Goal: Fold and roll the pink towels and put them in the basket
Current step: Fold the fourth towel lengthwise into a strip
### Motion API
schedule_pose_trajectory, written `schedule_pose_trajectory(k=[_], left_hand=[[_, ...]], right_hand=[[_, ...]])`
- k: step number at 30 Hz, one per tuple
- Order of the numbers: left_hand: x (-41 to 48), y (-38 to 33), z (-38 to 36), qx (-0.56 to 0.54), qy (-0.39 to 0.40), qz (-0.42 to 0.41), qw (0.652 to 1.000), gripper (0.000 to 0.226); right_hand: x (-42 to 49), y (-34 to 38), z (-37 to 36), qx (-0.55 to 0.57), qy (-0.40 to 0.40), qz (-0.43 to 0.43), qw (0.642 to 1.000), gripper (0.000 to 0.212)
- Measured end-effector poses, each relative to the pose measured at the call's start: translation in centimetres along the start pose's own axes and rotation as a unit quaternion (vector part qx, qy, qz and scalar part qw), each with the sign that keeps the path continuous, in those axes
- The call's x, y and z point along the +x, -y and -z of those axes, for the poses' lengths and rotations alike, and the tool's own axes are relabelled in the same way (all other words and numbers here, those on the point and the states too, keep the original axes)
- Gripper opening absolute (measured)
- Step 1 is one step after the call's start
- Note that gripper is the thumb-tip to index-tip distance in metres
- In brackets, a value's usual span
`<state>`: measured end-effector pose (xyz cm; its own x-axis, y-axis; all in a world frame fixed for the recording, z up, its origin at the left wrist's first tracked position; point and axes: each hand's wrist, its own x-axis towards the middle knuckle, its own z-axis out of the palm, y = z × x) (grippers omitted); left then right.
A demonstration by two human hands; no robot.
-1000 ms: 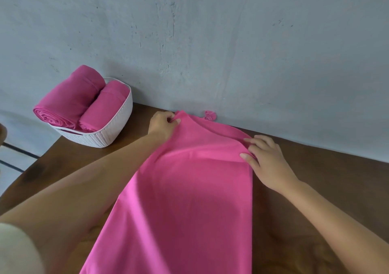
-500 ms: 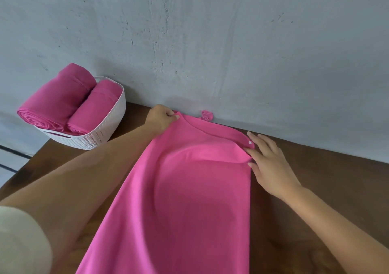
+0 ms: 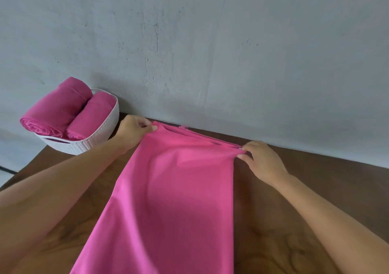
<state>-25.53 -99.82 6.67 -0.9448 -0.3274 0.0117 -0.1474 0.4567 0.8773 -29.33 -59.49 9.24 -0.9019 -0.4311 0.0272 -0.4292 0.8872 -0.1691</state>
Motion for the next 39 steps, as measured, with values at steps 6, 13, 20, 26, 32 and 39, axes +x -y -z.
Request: schedule_pose_trajectory(k=[6, 13, 20, 26, 32, 39], left_hand=[[-5.2, -2.1, 2.4, -0.011, 0.004, -0.015, 1.000, 0.015], [-8.5, -5.9, 4.7, -0.026, -0.046, -0.060, 0.997, 0.013], [-11.3, -8.1, 8.3, -0.087, -0.056, -0.075, 0.992, 0.011], [-13.1, -6.6, 10.8, -0.072, -0.080, -0.065, 0.992, 0.009], [-16.2, -5.1, 10.3, -0.096, -0.054, -0.048, 0.993, 0.015], [-22.5, 0.6, 10.0, -0.062, 0.034, -0.009, 0.997, 0.012]], right_hand=[[-4.1, 1.6, 1.1, -0.007, 0.015, -0.020, 1.000, 0.039], [-7.1, 3.5, 2.8, 0.039, -0.061, -0.072, 0.995, 0.034], [-8.9, 5.7, 6.1, 0.176, -0.209, -0.049, 0.961, 0.019], [-11.6, 6.3, 7.9, 0.113, -0.141, 0.093, 0.979, 0.013], [-14.8, 8.2, 6.2, -0.094, -0.210, 0.079, 0.970, 0.019], [-20.9, 10.9, -0.3, -0.025, -0.158, -0.012, 0.987, 0.009]])
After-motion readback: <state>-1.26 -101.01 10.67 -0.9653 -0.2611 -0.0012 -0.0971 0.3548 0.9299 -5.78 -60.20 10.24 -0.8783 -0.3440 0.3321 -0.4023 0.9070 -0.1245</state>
